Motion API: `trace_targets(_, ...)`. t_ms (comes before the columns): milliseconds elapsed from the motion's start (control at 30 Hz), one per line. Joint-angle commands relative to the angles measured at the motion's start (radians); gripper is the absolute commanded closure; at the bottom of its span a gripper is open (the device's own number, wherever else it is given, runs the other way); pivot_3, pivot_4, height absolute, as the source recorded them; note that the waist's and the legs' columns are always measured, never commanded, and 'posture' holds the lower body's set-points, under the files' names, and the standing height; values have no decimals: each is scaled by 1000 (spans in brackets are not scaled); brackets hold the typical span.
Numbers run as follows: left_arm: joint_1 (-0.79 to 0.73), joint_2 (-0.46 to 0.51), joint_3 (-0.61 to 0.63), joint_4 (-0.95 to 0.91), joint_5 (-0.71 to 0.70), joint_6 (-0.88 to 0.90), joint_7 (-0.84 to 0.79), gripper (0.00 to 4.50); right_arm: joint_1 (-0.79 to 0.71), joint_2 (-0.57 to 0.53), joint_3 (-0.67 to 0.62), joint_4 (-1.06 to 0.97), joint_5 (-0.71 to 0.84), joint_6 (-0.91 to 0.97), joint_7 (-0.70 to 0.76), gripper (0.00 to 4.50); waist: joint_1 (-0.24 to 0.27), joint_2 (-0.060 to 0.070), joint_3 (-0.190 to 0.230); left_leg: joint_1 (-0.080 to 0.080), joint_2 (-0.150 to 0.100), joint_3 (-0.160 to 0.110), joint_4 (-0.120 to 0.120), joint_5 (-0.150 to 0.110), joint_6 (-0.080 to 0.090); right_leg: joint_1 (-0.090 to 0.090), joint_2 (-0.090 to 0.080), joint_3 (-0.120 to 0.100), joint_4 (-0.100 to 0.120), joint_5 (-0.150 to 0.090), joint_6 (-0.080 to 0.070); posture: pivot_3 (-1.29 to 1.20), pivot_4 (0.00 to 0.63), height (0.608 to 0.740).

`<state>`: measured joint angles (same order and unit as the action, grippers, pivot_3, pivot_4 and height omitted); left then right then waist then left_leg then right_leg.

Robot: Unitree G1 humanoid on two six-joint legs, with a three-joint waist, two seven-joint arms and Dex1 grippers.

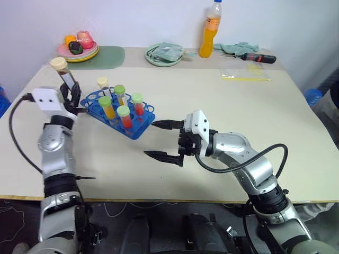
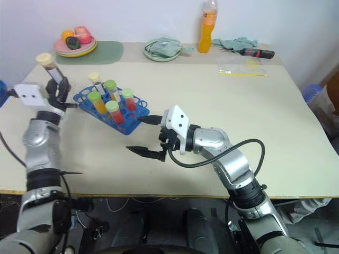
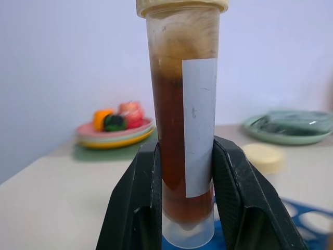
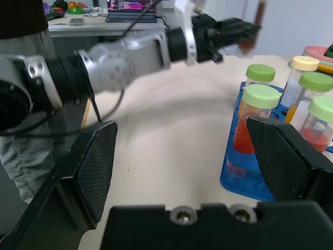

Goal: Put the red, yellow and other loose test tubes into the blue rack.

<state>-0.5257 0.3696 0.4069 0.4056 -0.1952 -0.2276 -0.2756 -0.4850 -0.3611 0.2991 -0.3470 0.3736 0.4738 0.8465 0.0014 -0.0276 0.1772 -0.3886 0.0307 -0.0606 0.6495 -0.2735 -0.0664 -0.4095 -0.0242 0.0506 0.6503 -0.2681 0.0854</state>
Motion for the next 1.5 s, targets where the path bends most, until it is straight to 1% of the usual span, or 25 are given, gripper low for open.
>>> trace_targets(33,-1,-9,-12,40,35,-86,60,3726,-16,-2,-12,-15,-1,-14,0,131,-12,0,0,0,0,0,0,0,0,0,1,0,0,0,0,0,150,740)
trace_targets(167,-14,-10,-23,119,34,-120,82,3726,-2,-10,-23,-30,-3,-6,-15,131,-19,0,0,1,0,-1,0,0,0,0,1,0,1,0,0,0,150,740)
trace_targets(467,-56,-8,-57,245,25,-133,47,3726,10,-10,-26,-45,-1,-4,-44,131,-15,0,0,1,0,-1,0,0,0,1,1,0,0,0,0,0,150,740)
trace_targets(800,-113,-7,-67,341,5,-145,0,3726,11,-6,-21,-41,2,-8,-50,131,-17,0,0,1,0,-1,0,0,0,1,2,0,0,0,0,0,150,740)
trace_targets(1333,-51,31,-81,293,30,-145,45,3726,9,6,-21,-29,10,-8,-50,131,-17,0,0,2,0,-1,0,0,0,1,2,0,0,0,0,0,150,740)
trace_targets(1500,-53,23,-78,295,2,-129,30,3726,7,7,-22,-26,11,-6,-48,131,-17,0,0,2,0,-1,0,0,0,1,2,0,0,0,0,0,150,740)
